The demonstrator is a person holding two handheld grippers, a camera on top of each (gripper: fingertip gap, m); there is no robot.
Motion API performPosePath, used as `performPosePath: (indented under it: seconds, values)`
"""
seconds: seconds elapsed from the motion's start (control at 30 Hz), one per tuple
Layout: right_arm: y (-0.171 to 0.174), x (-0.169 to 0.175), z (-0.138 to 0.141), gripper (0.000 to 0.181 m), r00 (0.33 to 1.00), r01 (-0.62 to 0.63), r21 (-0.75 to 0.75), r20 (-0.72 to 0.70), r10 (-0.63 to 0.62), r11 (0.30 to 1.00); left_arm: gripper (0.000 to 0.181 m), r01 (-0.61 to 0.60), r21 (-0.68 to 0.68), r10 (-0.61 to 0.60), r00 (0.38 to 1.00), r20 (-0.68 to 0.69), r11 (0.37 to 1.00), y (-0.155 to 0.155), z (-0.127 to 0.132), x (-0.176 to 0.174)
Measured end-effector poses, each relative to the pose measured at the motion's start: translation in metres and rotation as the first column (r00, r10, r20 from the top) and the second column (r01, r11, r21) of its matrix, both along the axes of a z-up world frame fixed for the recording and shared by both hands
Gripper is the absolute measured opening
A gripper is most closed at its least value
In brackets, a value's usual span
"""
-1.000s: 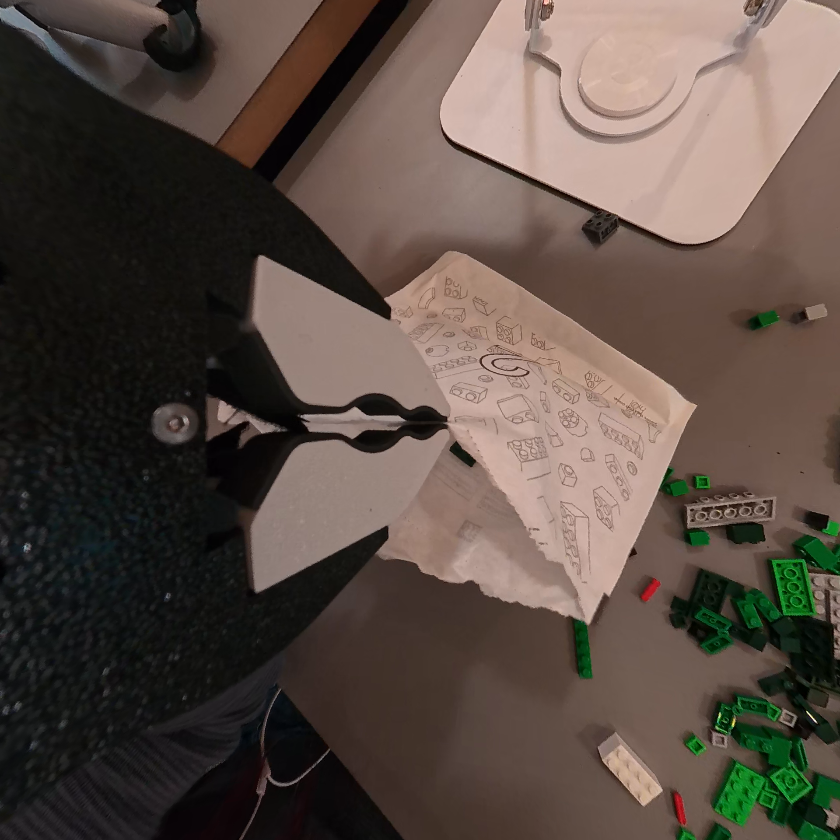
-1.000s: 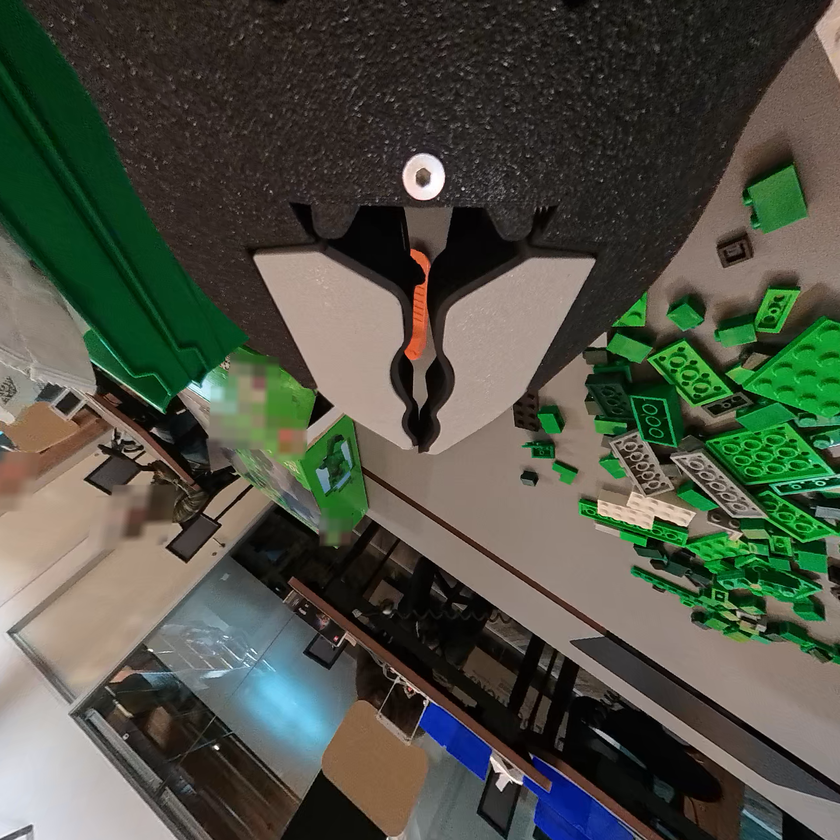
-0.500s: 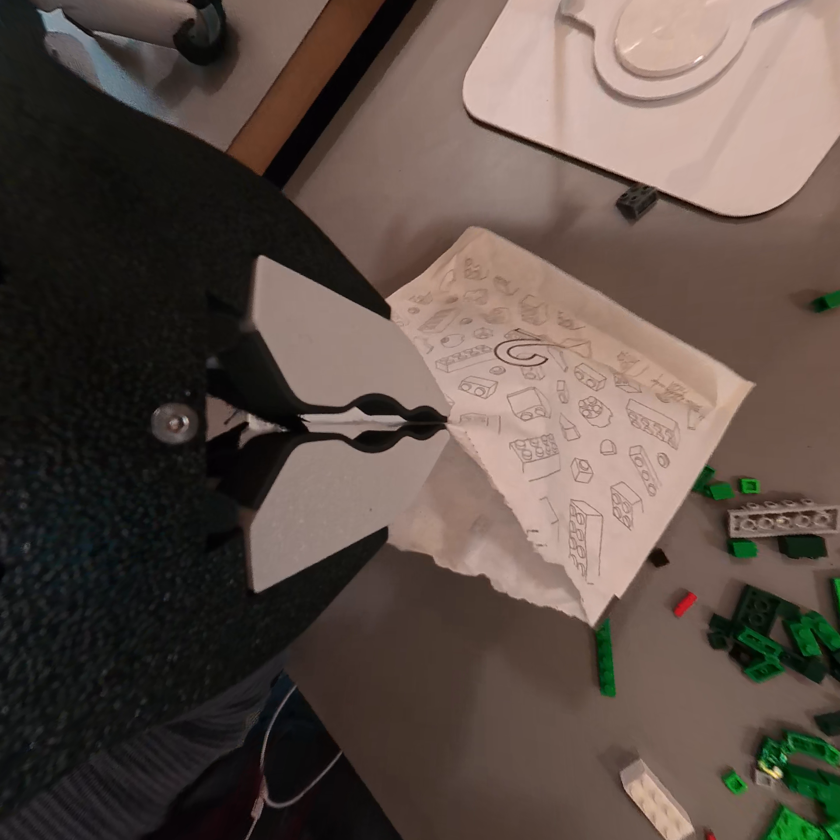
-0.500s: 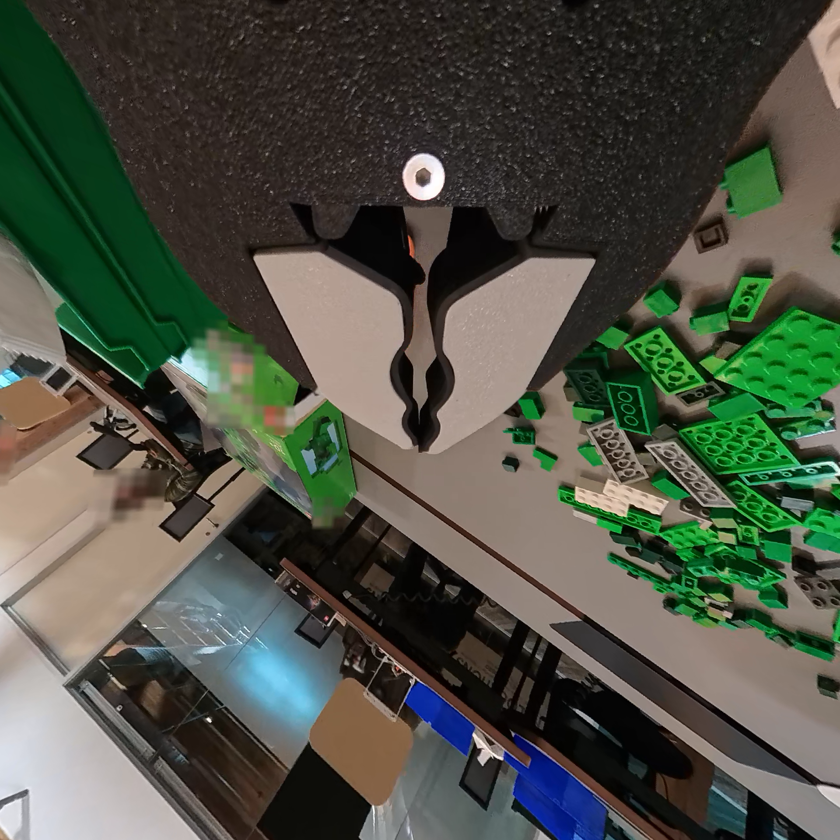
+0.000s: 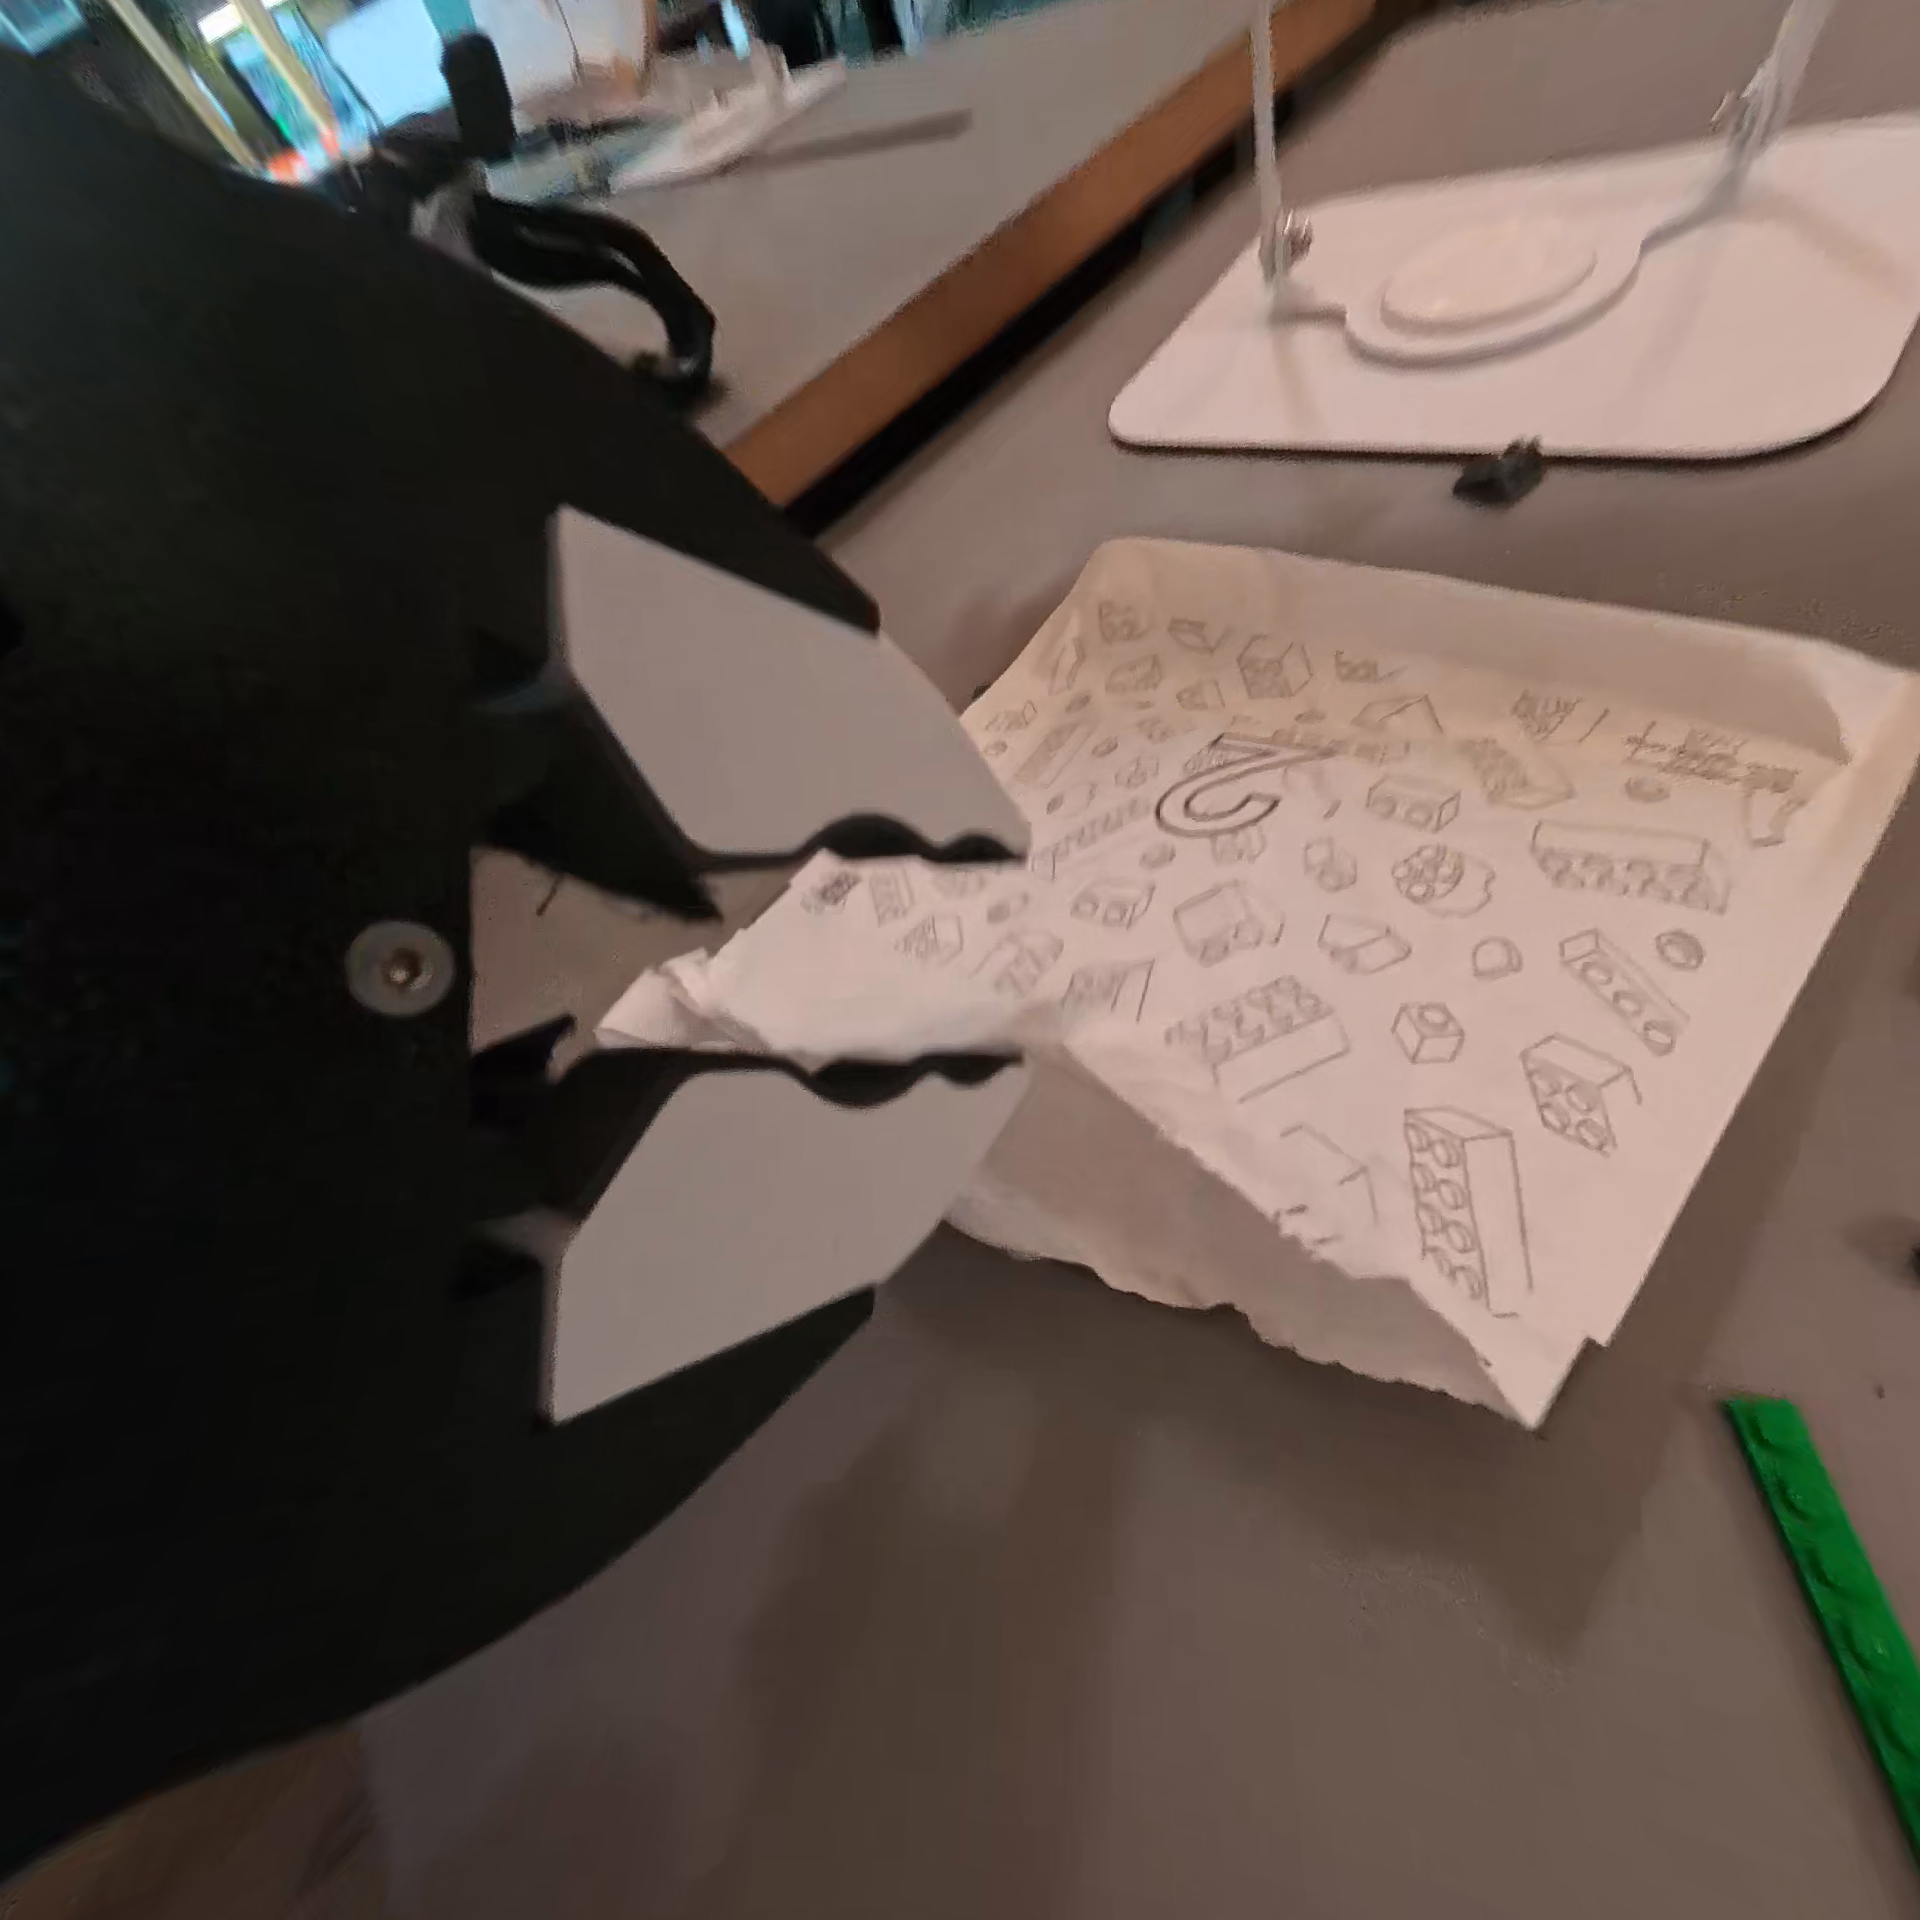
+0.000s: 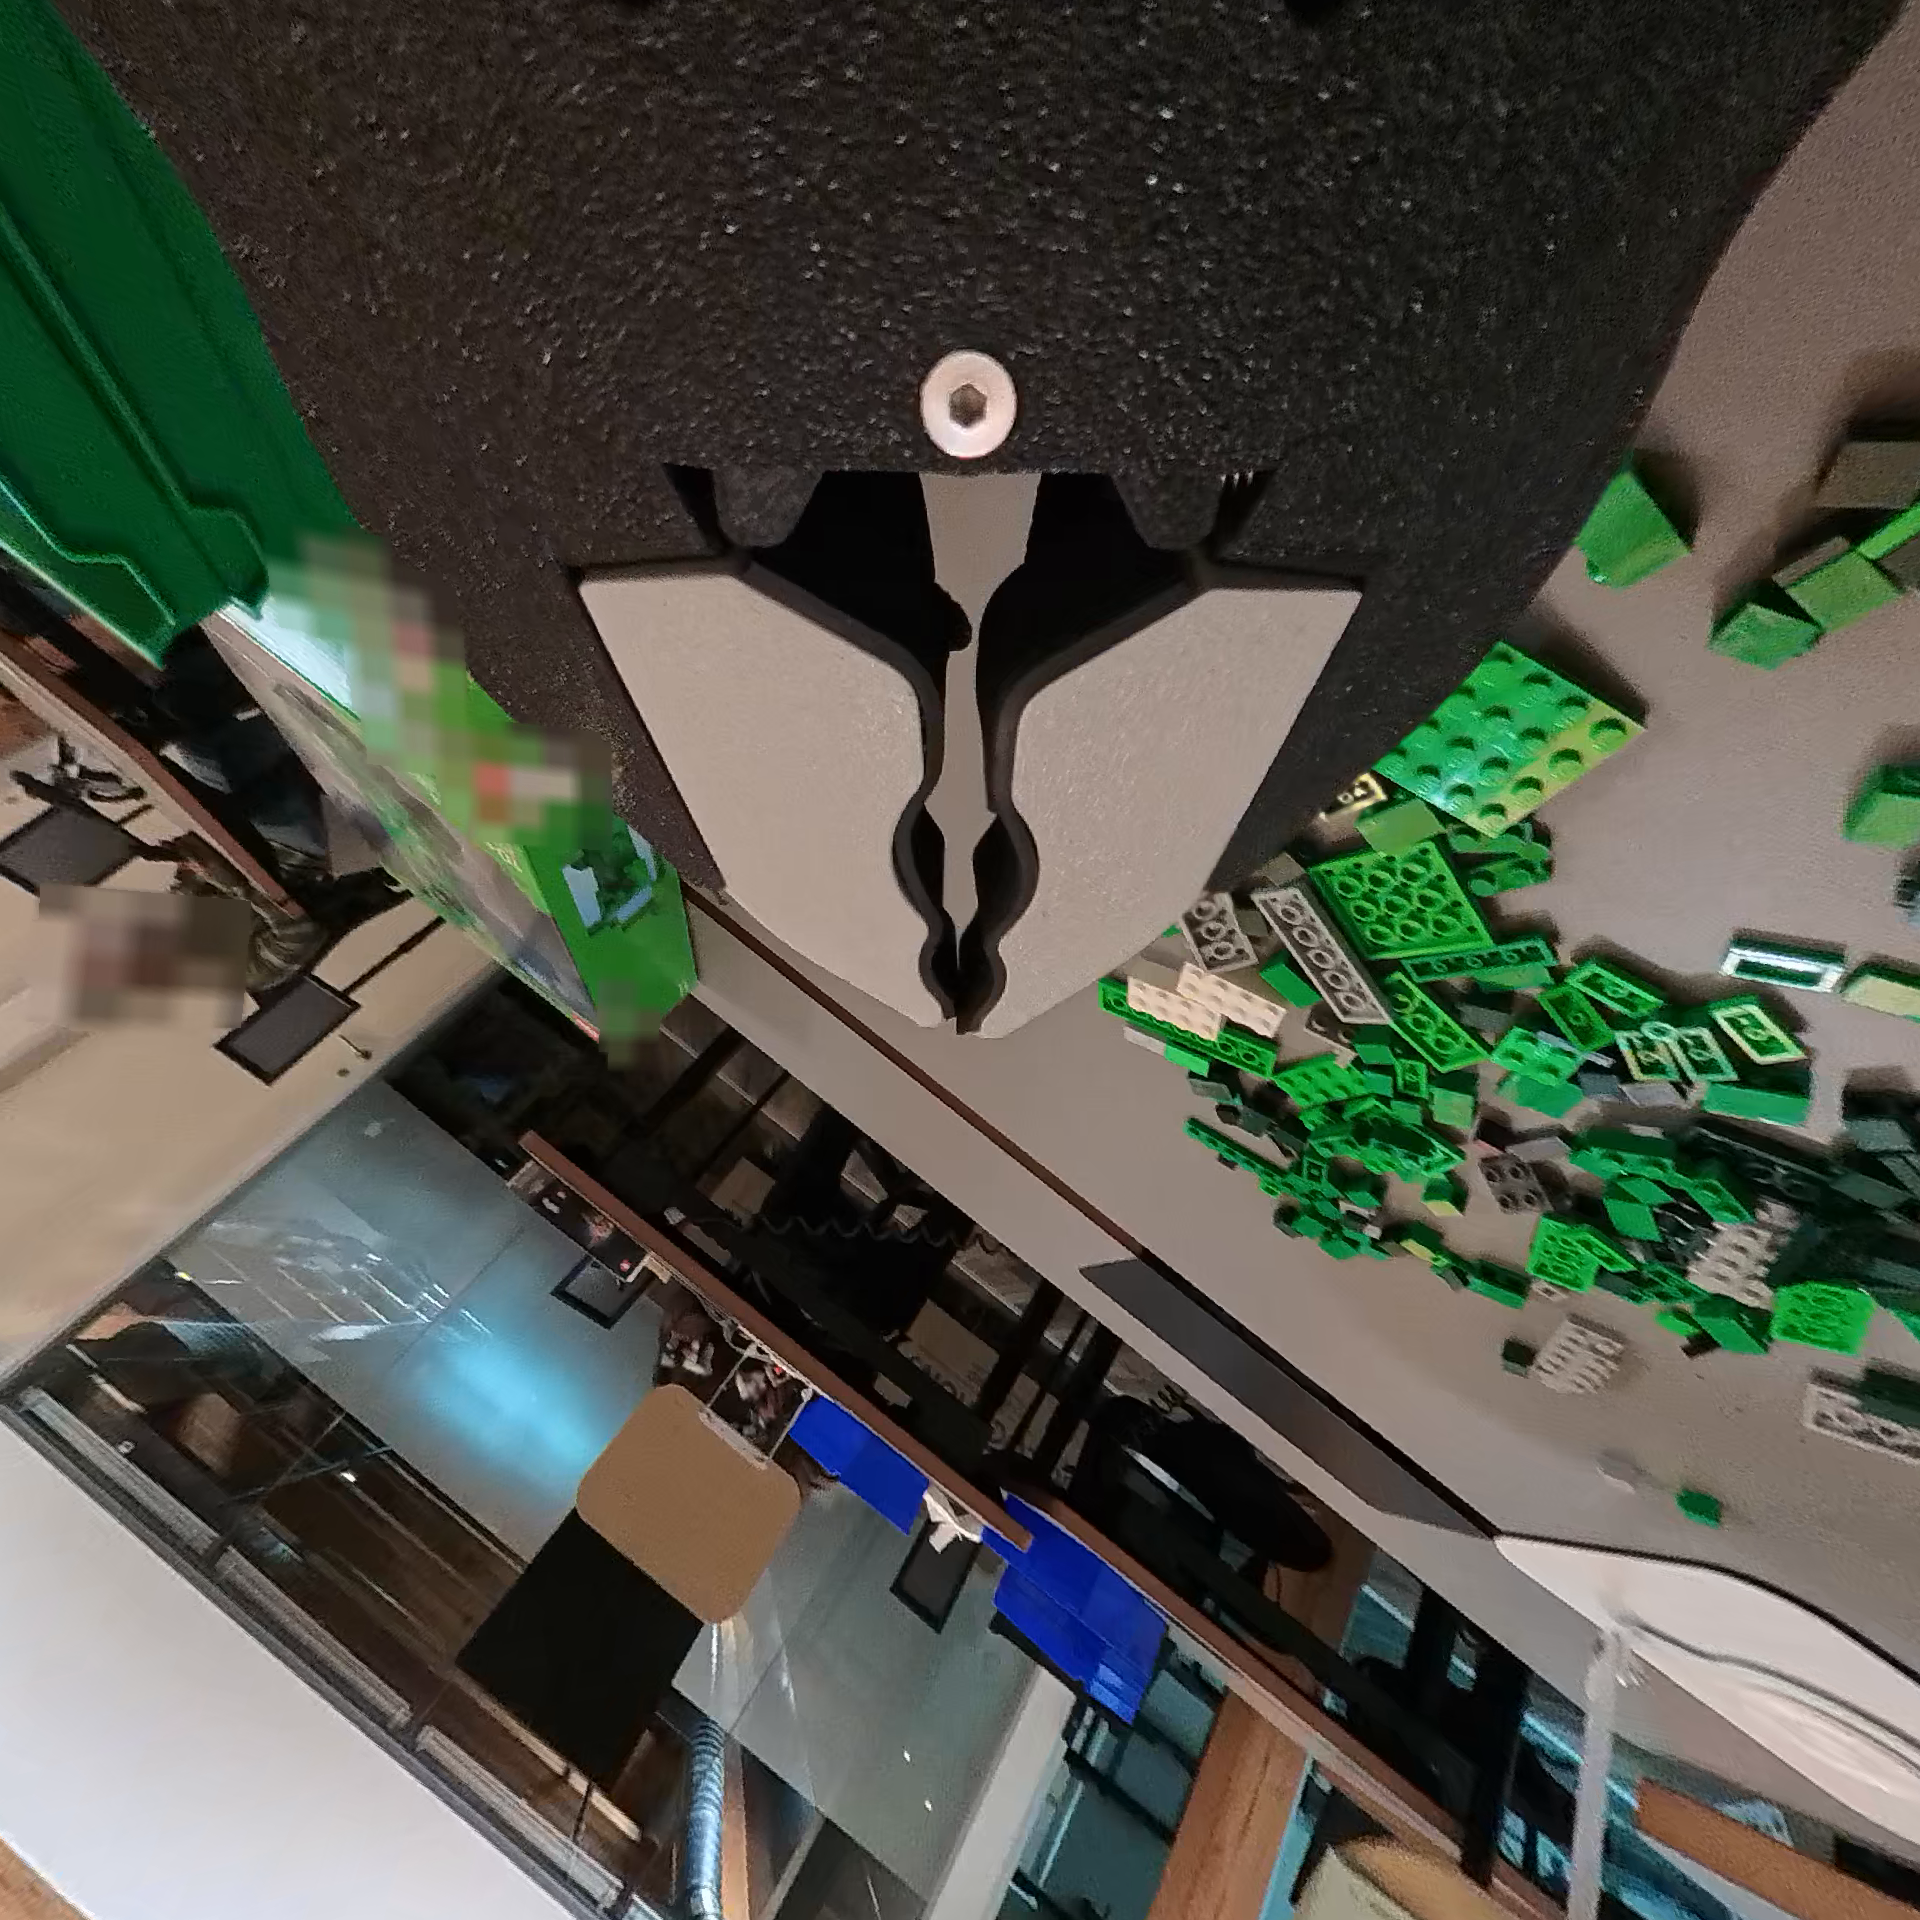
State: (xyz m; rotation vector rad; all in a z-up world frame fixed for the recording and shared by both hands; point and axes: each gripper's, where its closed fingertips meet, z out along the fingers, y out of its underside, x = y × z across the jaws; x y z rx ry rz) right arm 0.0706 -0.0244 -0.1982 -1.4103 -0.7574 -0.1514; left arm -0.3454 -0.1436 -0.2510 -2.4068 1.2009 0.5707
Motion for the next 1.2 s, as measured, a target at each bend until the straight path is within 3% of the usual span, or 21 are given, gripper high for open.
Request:
performPosePath:
  seconds: [0.03,0.1,0.17,0.3,0.37,0.5,0.57,0.63,0.73,0.8,0.93,1.1,1.2]
  values:
    - [-0.002,-0.002,0.002,0.0,1.0,-0.012,0.001,-0.011,0.012,1.0,0.053,0.02,0.055,-0.019,0.999,-0.026,0.998,0.0,0.001,0.004]
    - [-0.006,-0.007,0.008,0.0,0.999,-0.039,0.008,-0.038,0.039,0.999,0.072,0.073,0.162,-0.059,0.994,-0.089,0.984,-0.005,0.005,0.011]
    - [-0.01,-0.012,0.012,0.0,0.995,-0.072,0.009,-0.069,0.072,0.997,0.08,0.102,0.23,-0.086,0.993,-0.078,0.968,-0.017,0.007,0.022]
    - [-0.017,-0.023,0.017,0.0,0.98,-0.142,0.005,-0.143,0.141,0.99,0.079,0.008,0.297,-0.092,0.959,0.27,0.955,-0.041,0.013,0.067]
    - [-0.018,-0.03,0.015,0.0,0.973,-0.174,-0.012,-0.155,0.17,0.985,0.075,-0.021,0.347,-0.105,0.934,0.341,0.938,-0.038,0.02,0.086]
    - [-0.023,-0.037,0.023,0.0,0.974,-0.194,0.03,-0.118,0.196,0.981,0.058,-0.012,0.536,-0.131,0.965,0.227,0.844,-0.002,0.039,0.117]
    - [-0.024,-0.039,0.023,0.0,0.972,-0.201,0.027,-0.12,0.203,0.979,0.049,-0.054,0.605,0.003,0.996,0.085,0.794,0.022,0.046,0.106]
    - [-0.026,-0.039,0.023,0.0,0.963,-0.218,0.019,-0.155,0.219,0.976,0.062,-0.181,0.518,0.156,0.984,0.092,0.836,0.034,0.029,0.091]
    - [-0.029,-0.038,0.028,0.0,0.945,-0.242,0.025,-0.223,0.241,0.97,0.09,-0.341,0.113,0.265,0.867,0.423,0.933,0.027,-0.024,0.108]
    - [-0.03,-0.036,0.029,0.0,0.933,-0.252,0.02,-0.261,0.248,0.968,0.098,-0.368,-0.046,0.342,0.803,0.488,0.929,0.017,-0.041,0.107]
    - [-0.031,-0.037,0.033,0.0,0.906,-0.279,0.015,-0.327,0.268,0.96,0.095,-0.356,-0.209,0.412,0.741,0.531,0.911,-0.003,-0.054,0.11]
    - [-0.03,-0.037,0.032,0.0,0.901,-0.284,0.004,-0.341,0.268,0.959,0.092,-0.298,-0.27,0.402,0.688,0.604,0.916,-0.016,-0.048,0.127]
    - [-0.03,-0.037,0.033,0.0,0.895,-0.288,0.006,-0.355,0.271,0.958,0.086,-0.278,-0.128,0.292,0.695,0.657,0.952,0.002,-0.022,0.127]
